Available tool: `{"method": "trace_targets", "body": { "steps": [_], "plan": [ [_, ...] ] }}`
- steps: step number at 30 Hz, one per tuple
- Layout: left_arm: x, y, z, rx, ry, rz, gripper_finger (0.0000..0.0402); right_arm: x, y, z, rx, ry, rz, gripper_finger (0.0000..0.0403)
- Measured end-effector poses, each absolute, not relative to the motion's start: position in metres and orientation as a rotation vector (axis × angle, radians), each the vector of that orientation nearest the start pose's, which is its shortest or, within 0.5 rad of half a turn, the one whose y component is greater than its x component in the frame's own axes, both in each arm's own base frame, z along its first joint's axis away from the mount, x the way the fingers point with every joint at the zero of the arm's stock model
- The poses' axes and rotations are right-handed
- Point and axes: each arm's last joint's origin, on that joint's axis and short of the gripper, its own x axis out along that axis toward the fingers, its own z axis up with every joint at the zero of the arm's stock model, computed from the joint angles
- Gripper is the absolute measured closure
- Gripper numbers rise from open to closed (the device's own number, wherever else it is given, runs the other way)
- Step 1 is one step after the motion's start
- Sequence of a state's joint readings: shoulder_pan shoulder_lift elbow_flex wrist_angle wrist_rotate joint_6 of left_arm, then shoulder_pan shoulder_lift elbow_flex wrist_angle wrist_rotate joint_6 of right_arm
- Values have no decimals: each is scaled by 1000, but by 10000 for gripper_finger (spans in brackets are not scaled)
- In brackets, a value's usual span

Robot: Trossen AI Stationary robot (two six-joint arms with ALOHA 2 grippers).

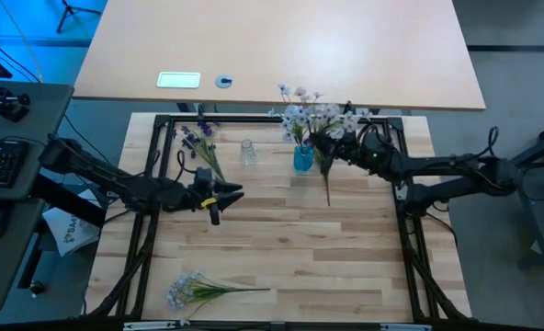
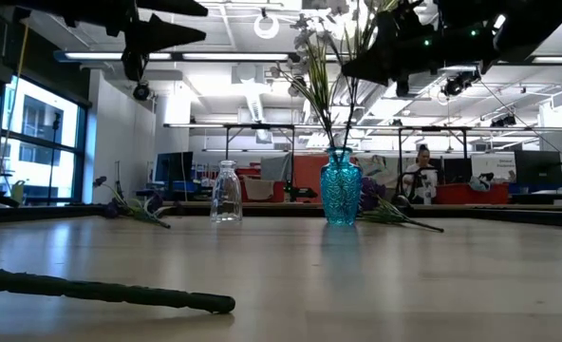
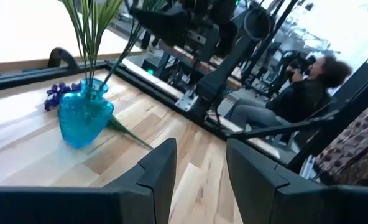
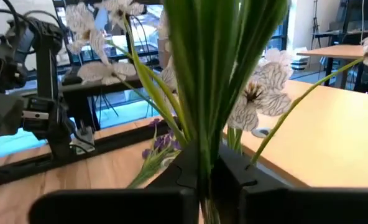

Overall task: Sort flowers into vase by color
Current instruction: Put the top white flowers into the blue vase

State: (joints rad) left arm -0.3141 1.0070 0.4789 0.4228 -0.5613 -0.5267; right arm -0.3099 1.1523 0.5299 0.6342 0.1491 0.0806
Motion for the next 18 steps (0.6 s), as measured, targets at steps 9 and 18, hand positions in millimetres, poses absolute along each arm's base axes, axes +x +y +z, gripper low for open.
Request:
{"method": "trace_targets", "body": {
  "steps": [9,18],
  "plan": [
    [191,-44,264,-418,-61,303,275,227,-79,244,235,39,-494,206],
    [177,-38,278,-384,-129,345,275,222,-76,242,240,100,-477,81]
  ]
}}
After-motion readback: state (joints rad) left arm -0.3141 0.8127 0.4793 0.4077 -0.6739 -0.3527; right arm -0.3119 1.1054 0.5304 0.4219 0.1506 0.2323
